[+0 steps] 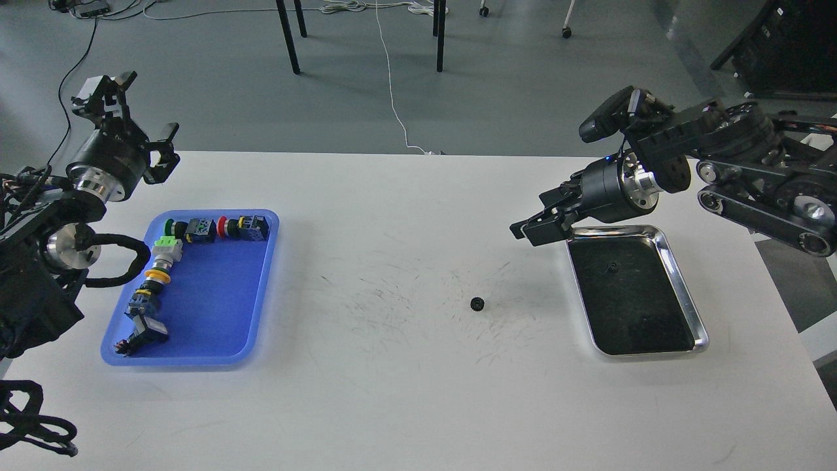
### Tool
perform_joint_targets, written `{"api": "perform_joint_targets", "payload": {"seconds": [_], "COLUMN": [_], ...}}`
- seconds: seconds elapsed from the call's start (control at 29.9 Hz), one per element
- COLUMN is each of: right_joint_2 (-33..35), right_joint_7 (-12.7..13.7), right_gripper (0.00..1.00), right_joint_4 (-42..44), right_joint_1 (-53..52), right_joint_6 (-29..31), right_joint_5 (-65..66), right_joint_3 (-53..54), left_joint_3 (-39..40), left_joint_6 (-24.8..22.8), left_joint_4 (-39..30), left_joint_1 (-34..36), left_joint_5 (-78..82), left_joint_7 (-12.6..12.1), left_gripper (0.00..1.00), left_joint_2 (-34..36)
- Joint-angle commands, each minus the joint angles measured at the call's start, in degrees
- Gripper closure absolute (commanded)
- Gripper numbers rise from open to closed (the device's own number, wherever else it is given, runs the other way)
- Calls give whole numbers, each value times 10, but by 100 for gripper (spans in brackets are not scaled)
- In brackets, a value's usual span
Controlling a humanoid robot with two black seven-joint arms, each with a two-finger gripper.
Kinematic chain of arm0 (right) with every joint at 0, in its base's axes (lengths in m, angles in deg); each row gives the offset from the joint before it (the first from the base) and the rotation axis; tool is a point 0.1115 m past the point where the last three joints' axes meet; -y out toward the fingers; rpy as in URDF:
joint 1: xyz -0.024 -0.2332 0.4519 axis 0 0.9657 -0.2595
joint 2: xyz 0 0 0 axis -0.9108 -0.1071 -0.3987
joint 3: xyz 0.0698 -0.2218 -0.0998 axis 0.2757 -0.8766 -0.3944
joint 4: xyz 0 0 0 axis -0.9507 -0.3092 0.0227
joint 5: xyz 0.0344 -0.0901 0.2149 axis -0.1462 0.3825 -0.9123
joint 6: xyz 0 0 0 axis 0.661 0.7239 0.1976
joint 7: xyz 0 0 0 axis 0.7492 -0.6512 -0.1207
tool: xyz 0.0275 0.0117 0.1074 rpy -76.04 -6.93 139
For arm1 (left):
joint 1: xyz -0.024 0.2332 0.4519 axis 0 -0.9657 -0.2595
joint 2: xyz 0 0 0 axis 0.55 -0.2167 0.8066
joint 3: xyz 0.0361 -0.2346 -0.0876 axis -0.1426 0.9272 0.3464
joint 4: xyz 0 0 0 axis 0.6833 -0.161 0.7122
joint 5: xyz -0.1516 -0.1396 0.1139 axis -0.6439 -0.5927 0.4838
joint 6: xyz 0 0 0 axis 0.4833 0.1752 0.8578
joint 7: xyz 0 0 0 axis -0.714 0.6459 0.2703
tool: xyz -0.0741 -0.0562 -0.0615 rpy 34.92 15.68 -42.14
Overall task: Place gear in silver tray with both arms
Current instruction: 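Swing the right gripper down toward the black gear on the table, then close the right gripper on the black gear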
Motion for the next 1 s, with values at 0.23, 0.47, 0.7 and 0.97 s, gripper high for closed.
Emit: {"api": "perform_joint_targets", "payload": {"seconds": [0.23,0.47,0.7,0.97], "right_joint_2": [-64,-110,-171,-213], "right_joint_7": [-11,-10,-10,-10], "right_gripper": [11,12,15,18], "right_joint_4": [5,18,104,165], "right_joint_1": [-13,7,38,54], "right_joint_6": [1,1,-2,-21], "right_joint_5": [32,34,34,33], "right_joint_3": [-77,-96,-101,-101], "left_joint_3": [66,69,64,64], "left_joint_6": [0,0,0,0], "left_joint_4": [0,-7,-7,-2], "left_joint_1": [-20,-30,-30,-32], "left_joint_5": [-55,-60,-55,-54], "left_joint_7": [-67,-66,-62,-62], "left_gripper": [2,2,2,2], "left_joint_2": [-8,0,4,5]}}
